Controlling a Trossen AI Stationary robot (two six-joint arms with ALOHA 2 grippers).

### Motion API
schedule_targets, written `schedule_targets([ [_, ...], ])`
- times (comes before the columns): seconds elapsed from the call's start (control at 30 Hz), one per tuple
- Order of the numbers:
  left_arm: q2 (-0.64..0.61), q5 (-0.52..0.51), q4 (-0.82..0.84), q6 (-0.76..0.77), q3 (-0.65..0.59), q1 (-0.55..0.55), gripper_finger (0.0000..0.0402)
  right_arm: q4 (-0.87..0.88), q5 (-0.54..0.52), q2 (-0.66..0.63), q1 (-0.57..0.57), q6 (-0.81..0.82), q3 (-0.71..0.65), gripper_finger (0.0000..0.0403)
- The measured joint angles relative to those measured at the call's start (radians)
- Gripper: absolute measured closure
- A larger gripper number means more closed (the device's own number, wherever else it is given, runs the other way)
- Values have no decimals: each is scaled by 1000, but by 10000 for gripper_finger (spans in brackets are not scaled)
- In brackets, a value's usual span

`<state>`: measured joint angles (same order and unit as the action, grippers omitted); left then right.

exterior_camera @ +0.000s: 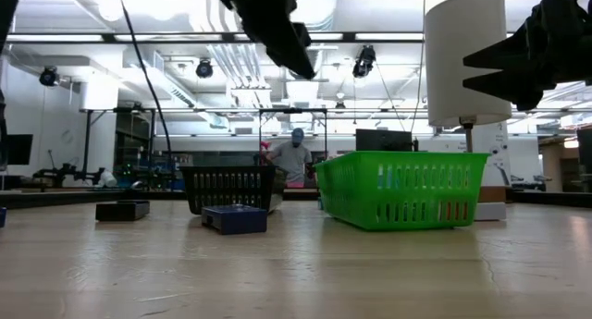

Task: Pick & Place Office items
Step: Put the violet charger adapter into the green bin

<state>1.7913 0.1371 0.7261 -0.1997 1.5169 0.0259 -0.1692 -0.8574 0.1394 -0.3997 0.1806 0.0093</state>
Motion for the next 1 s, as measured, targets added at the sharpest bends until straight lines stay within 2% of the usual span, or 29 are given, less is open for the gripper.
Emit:
schedule_targets([
  [0.13, -55, 3, -1, -23, -40, 31, 231, 1, 0, 0, 0, 0, 0, 88],
  [0.37, -129, 9, -203, -58, -211, 78, 230, 1, 0, 1, 0, 0, 0, 91],
  [0.53, -162, 9, -239, -53, -312, 80, 231, 1, 0, 1, 0, 0, 0, 97],
  [0.63, -181, 9, -288, 12, -364, 80, 230, 1, 0, 1, 0, 0, 0, 95],
  [0.8, -225, -7, -374, 204, -433, 80, 231, 1, 0, 1, 0, 0, 0, 88],
  [1.0, -288, -131, -389, 386, -493, 81, 230, 1, 0, 1, 0, 0, 0, 83],
])
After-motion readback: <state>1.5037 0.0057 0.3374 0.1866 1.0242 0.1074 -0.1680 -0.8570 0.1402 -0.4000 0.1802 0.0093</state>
